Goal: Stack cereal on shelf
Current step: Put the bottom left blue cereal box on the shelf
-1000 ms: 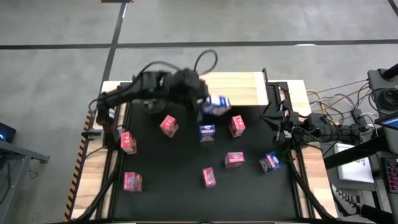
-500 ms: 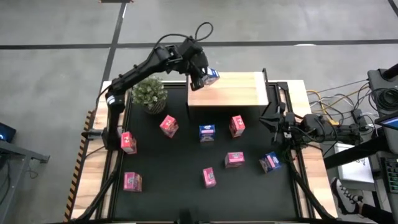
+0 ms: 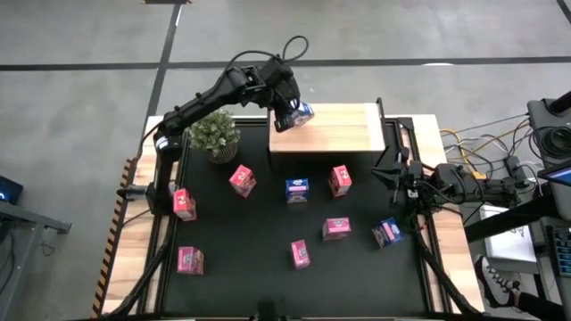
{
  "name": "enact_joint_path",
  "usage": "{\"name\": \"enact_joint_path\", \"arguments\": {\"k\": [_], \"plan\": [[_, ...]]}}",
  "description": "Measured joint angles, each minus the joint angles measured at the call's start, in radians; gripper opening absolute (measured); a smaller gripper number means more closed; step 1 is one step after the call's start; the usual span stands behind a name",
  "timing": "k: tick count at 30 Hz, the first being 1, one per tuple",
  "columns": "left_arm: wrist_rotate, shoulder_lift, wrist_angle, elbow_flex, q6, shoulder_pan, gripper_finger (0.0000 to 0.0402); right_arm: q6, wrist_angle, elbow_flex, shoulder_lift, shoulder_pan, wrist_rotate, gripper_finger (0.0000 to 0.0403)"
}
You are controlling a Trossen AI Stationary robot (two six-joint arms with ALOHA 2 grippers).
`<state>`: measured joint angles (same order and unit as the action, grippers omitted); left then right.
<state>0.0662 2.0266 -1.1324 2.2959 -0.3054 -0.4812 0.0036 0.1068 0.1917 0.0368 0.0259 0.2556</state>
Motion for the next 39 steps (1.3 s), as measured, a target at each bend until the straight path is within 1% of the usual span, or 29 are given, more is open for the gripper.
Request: {"name": "enact_joint_path", "arguments": {"k": [8,18,31,39], "plan": [[0.000,0.000,0.002,0.000,0.032,0.000,0.0194,-0.016,-0.012,0.000,0.000,0.000,0.000,0.0028],[0.001,0.000,0.039,0.000,0.042,0.001,0.0227,-0.030,-0.015,0.003,0.000,0.000,0.002,0.0028],[0.003,0.000,0.071,0.000,0.057,0.001,0.0232,-0.030,-0.015,0.011,0.000,0.000,0.002,0.0028],[0.003,-0.011,0.088,0.000,0.053,0.023,0.0231,-0.030,-0.015,0.011,0.000,0.000,0.002,0.0028]]}}
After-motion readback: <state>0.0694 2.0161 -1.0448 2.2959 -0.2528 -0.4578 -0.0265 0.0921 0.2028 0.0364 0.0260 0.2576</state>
